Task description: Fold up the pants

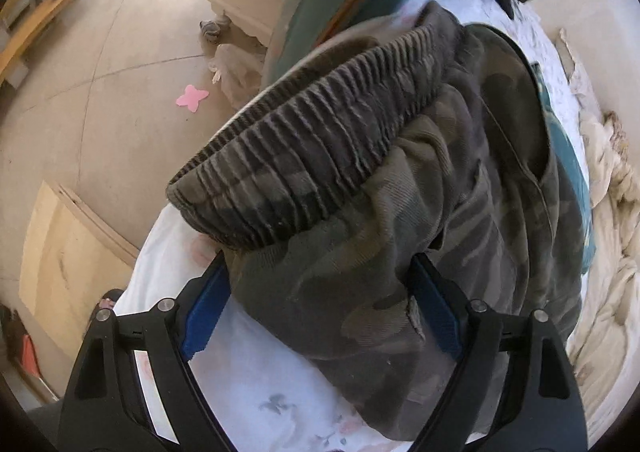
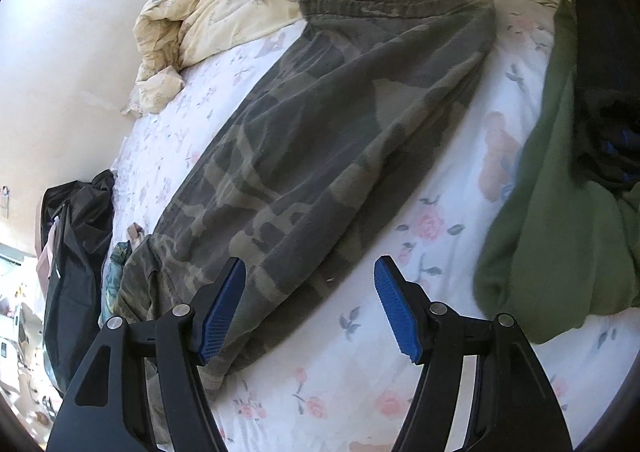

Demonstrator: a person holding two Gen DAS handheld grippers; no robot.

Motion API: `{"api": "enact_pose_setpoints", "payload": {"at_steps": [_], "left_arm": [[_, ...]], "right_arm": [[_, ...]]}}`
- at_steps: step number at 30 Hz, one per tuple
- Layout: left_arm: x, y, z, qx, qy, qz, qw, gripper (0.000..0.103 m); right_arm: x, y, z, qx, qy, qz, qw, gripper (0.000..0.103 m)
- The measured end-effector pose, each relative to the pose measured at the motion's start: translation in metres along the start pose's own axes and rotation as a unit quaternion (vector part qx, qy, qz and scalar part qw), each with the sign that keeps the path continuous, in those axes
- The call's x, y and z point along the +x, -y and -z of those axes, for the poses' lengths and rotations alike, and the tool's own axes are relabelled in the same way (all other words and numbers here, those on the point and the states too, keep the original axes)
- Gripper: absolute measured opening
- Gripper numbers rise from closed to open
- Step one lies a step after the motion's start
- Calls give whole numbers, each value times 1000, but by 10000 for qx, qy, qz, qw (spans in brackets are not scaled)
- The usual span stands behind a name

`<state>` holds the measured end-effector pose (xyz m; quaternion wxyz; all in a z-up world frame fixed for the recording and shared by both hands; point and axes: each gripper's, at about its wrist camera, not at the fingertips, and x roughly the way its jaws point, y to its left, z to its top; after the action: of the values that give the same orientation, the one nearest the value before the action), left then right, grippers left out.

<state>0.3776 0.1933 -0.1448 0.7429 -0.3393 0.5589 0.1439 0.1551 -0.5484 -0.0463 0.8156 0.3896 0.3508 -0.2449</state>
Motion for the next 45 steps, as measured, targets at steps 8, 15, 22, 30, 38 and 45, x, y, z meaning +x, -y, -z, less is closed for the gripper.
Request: {"api": "enact_pose_setpoints", "payload": {"at_steps": [8,15,22,30,38,45], "left_arm": [[-27,14,3,409,336,78,9986,20],[-41,19,3,575,483,-56,9972,9],[-44,27,5,783,625,-212,9947,6],[-67,36,15,734,1140,-95,9907,4],[-120,6,38,526,1362,300,9888,3],[-150,-25,48,519,1404,530,9873,4]], "right_arm": [[-4,38,-17,794,111,-426,9959,82],[19,56,-50,1099,180,-362,9931,85],[29,77,-93,1435,774,-35,9866,73],[12,61,-105,667,859,558,9925,3],[-53,32,-101,43,983,348,9945,2],[-85,19,-92,-317,871,475,9946,2]]}}
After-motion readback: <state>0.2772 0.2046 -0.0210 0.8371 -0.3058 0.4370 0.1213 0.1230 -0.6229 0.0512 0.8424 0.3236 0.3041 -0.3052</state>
